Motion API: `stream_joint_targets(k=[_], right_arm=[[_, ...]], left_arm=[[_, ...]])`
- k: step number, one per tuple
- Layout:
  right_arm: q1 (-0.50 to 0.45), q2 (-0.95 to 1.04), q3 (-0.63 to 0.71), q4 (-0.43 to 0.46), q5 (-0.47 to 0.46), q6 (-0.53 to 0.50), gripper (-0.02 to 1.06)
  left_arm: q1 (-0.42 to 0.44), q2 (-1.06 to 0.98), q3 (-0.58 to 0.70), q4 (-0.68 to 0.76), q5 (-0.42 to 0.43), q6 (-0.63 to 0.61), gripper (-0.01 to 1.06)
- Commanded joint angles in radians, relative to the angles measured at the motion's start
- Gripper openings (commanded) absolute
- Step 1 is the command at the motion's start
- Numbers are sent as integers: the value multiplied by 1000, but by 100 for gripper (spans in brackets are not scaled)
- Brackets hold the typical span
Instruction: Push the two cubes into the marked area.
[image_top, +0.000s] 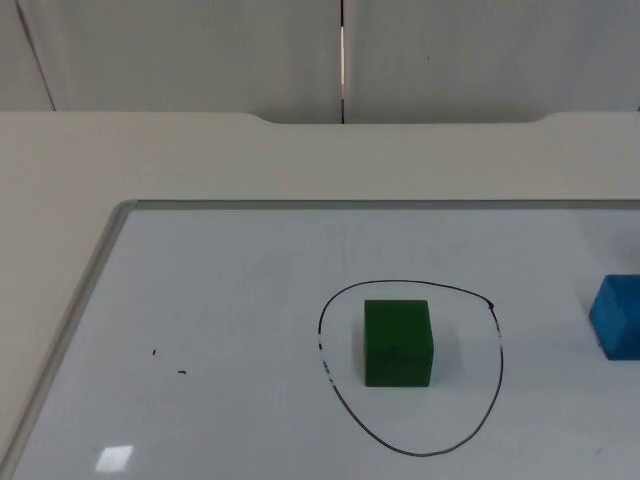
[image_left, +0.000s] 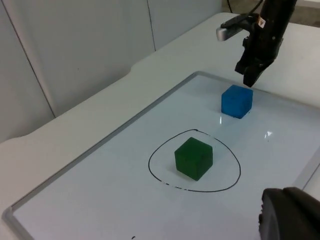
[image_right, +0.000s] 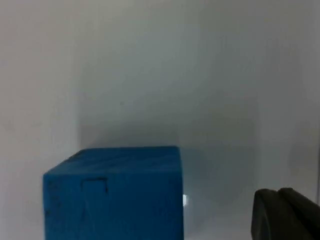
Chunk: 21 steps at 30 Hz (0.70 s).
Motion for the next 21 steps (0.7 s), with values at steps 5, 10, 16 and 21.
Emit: stream_joint_targets(k=[5,10,16,21], right_arm=[[5,43,-7,-4,-63,21,0],[5,50,-7,-2,-68,23,0],[52,50,-8,11,-86,36,0],[85,50,-8,18,-94,51,0]], left_arm=[[-5,-3,4,-16,6,4,0],[-5,-3,4,-19,6,4,0],[-5,-3,4,-19,6,4,0],[-5,-3,4,-16,8,4,0]])
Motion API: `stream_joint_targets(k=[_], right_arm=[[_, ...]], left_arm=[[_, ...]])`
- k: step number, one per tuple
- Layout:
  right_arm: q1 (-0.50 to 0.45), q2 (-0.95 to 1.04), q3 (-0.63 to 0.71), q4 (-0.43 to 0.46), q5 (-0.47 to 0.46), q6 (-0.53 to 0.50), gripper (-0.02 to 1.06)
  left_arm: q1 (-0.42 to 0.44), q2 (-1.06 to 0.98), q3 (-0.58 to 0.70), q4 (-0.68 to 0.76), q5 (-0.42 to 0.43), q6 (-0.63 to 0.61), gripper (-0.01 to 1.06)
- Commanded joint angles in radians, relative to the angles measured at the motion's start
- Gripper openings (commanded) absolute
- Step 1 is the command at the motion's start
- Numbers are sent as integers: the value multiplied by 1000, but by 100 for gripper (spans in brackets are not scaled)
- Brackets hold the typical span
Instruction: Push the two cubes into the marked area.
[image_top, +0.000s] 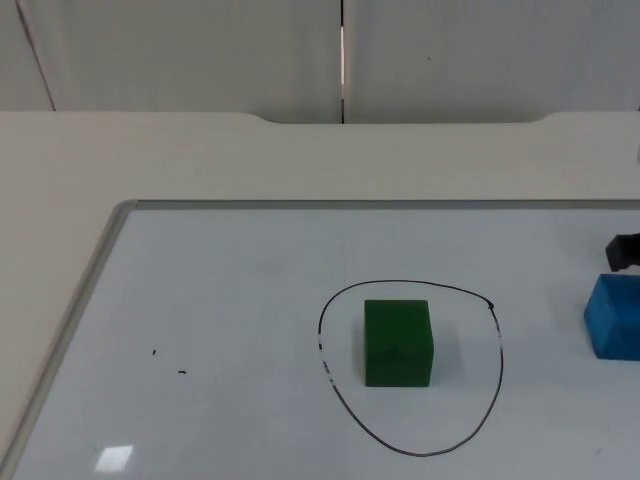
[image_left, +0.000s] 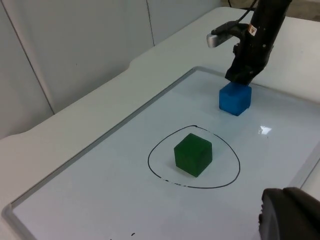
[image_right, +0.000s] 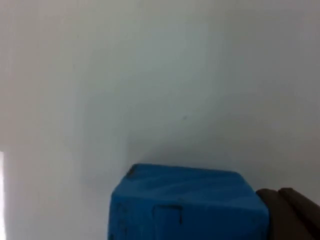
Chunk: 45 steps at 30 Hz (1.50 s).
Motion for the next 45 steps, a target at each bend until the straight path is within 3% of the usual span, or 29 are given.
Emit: stream_joint_targets(k=[1,45], right_arm=[[7,2,-7,0,-10,13,0],[158,3,-7,108,-26,68,0]], left_arm=[[-5,-3,4,-14,11,0,0],[-5,-3,4,-5,26,0,0]])
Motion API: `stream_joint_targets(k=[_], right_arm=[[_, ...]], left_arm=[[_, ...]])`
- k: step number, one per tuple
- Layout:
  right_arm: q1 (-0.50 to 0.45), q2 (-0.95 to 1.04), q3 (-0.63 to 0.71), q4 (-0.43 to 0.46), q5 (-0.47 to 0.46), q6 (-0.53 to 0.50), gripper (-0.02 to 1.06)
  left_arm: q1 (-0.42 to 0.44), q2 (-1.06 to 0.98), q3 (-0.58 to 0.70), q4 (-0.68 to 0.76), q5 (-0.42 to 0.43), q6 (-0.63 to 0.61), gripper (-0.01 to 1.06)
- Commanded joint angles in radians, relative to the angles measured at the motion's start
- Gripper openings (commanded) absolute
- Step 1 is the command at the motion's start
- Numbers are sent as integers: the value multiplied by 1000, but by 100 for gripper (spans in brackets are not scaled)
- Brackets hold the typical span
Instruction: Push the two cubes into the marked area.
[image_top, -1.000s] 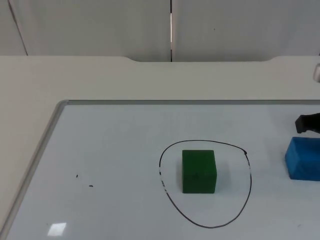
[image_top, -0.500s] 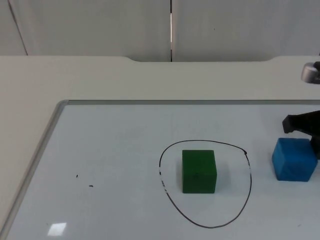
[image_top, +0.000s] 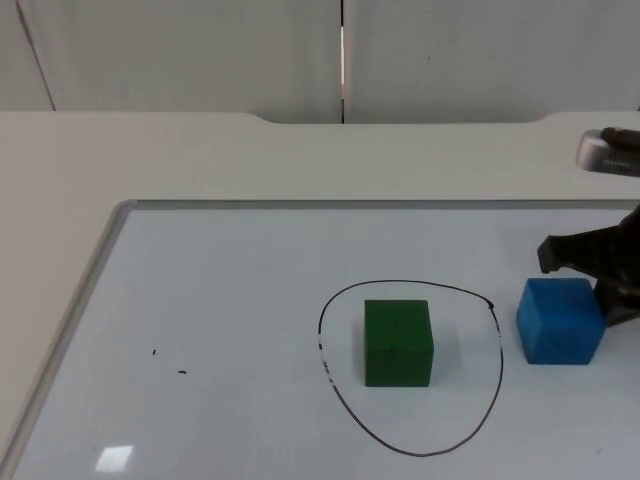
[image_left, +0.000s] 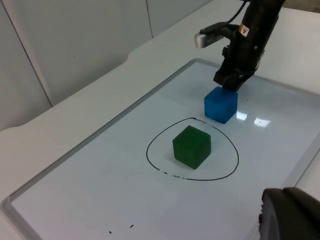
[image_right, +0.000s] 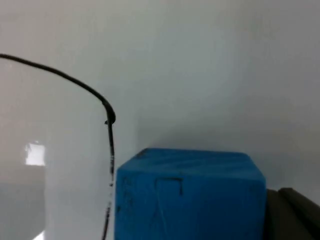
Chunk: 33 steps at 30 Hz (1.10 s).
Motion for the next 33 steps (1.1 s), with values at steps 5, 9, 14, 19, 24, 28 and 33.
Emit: stream_joint_targets(k=[5,9,14,19,24,28,33], right_arm=[[21,2,-3,3,-9,32,0],[31,2,-3,3,-11,38,0],[41,2,-3,3,-17,49,0],[41,2,-3,-6,9,49,0],[44,2,-3,-6,37,56,0],[63,2,-3,-6,28,69,0],[78,2,-3,2,-5,90,0]], left_arm=[[-5,-3,4,-5,2,0,0],[-5,-3,4,-5,2,0,0],[-5,-3,4,-5,2,0,0],[-5,-3,4,-5,2,0,0],[-5,-3,4,-6,6,0,0],[-5,-3,4,-6,10,0,0],[-5,-3,4,-6,20,0,0]])
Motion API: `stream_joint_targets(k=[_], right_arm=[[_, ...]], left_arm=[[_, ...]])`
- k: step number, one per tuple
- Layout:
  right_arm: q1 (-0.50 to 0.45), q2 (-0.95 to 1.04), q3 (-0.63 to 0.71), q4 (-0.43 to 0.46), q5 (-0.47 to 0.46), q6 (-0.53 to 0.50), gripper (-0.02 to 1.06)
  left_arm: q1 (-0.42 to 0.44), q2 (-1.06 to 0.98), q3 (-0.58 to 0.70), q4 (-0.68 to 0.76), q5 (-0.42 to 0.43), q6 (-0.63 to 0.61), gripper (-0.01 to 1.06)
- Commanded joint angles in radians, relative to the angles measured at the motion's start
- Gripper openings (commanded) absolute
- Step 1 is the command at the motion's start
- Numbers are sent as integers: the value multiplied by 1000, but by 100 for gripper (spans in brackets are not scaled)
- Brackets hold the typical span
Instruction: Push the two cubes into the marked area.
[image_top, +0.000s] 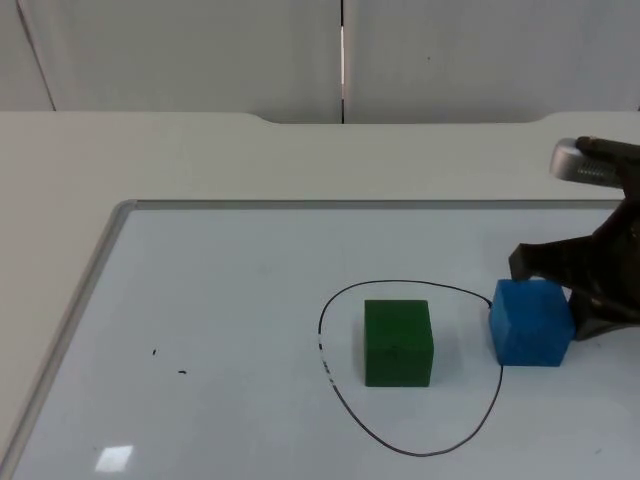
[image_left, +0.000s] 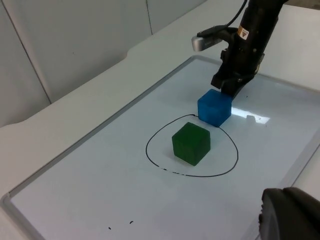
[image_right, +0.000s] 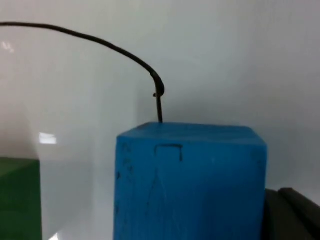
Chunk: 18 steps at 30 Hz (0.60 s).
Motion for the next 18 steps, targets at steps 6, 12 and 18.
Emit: stream_joint_targets(k=[6,12,18], right_arm=[[7,2,-3,1,-11,8,0],[7,4,-3,3,-30,23,0],[19,15,-3,0,-38,27,0]], left_arm=[[-5,-3,4,-6,10,0,0],[-5,-3,4,-6,10,0,0],[-5,-3,4,-6,10,0,0]])
